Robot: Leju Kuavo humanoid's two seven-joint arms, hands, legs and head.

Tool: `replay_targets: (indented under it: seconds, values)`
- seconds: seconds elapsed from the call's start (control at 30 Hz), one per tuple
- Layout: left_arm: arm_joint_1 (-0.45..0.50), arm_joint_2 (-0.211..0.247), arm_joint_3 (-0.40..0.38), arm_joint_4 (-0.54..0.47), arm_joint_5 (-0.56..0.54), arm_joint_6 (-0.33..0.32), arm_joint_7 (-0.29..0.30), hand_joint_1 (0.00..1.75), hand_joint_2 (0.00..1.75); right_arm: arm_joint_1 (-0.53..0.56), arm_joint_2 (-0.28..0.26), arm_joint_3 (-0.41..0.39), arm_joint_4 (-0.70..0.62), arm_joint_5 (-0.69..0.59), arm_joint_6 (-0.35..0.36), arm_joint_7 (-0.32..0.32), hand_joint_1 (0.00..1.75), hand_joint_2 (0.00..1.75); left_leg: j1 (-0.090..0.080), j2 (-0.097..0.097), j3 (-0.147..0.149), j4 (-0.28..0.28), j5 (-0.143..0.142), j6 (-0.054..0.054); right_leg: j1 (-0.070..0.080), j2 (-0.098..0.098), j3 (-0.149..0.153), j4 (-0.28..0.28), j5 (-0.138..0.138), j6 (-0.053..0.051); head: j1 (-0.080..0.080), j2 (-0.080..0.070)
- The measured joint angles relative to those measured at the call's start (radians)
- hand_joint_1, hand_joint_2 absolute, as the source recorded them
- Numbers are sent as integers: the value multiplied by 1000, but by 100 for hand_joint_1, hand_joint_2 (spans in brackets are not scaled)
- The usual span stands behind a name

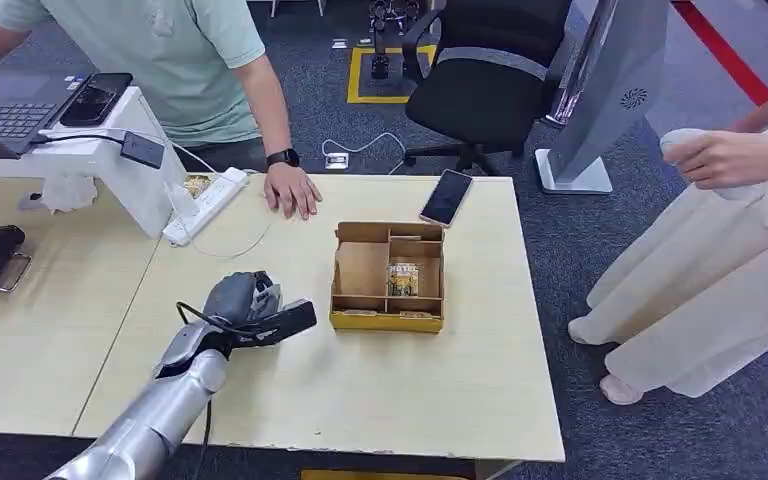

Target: Pass the card to the sensor for recognition and then transmit it.

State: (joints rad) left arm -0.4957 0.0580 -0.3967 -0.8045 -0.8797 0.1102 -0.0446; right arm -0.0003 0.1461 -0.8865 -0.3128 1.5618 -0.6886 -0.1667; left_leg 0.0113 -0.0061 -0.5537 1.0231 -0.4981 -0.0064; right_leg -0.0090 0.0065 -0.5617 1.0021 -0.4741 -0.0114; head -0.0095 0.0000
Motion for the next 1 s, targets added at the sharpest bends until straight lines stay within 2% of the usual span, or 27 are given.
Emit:
replay_targets:
  seconds: [0.07, 0.17, 0.27, 0.3, 0.43, 0.5, 0.57, 0.63, 0.7, 0.77, 0.87, 1.0]
  values:
    - [-1, 0, 0, 0, -3, 7, 6, 175, 175, 0, 0, -1, 0, 0, 0, -6, 0, 0, 0, 0, 0, 0, 0, 0, 0, 0, 0, 0, 0, 0, 0, 0]
    - [-1, 0, -1, -1, -16, 53, 19, 175, 175, 0, 0, -5, 0, -1, 0, -10, 0, 0, 0, 0, 0, 0, 0, -1, 0, 0, 0, 0, 0, 0, 0, 0]
    - [1, -2, -1, -6, -41, 129, 32, 175, 175, 0, 0, -6, 0, -2, 0, -10, 0, 0, 0, 0, 0, 0, 1, -1, 0, 0, 0, 0, 0, 0, 0, 0]
    - [7, -4, -1, -14, -57, 186, 36, 175, 175, 0, 1, -7, 0, -2, 0, -10, 0, 0, 0, 0, 0, 0, 1, -1, 0, 0, 0, 0, 0, 0, 0, 0]
    - [27, -24, 0, -60, -150, 515, 20, 175, 175, 2, 7, -9, -6, 2, 0, 2, 0, 0, 0, -1, -2, 0, 1, -1, 0, 0, -2, 0, 1, -1, 0, 0]
    - [35, -41, 16, -100, -218, 570, -16, 175, 175, 2, 11, -9, -9, 2, 0, 10, 0, 0, 0, -1, -2, 0, 1, 0, 0, -1, -2, 0, 0, -1, 0, 0]
    - [50, -68, 73, -148, -281, 579, -63, 175, 175, 2, 14, -9, -10, 2, 0, 13, 0, 0, 0, -1, -2, 0, 1, 0, 0, 0, -2, 0, 0, 0, 0, 0]
    - [58, -90, 107, -172, -295, 581, -77, 175, 175, 2, 17, -9, -11, 2, 0, 14, 0, 0, 0, 0, -3, 0, 1, 0, 0, 1, -2, 0, 0, 0, 0, 0]
    - [64, -116, 148, -196, -327, 581, -118, 175, 175, 3, 21, -9, -11, 2, 0, 16, 0, 0, 0, 0, -3, 0, 0, 0, 0, 1, -3, 0, 0, 0, 0, 0]
    - [76, -153, 221, -235, -388, 581, -204, 175, 175, 3, 23, -9, -11, 4, 0, 21, 0, 0, 0, -1, -3, 0, 1, 0, 0, -1, -3, 0, 0, 0, 0, 0]
    - [86, -212, 330, -285, -430, 581, -290, 175, 175, 2, 25, -6, -14, 8, 0, 24, 0, 0, 0, -1, -3, 0, 1, 0, 0, 0, -3, 0, 0, 0, 0, 0]
    - [87, -273, 437, -316, -432, 581, -335, 175, 175, 3, 27, -3, -14, 13, 0, 32, 0, 0, 0, -1, -3, 0, 1, 0, 0, 0, -3, 0, 0, 0, 0, 0]
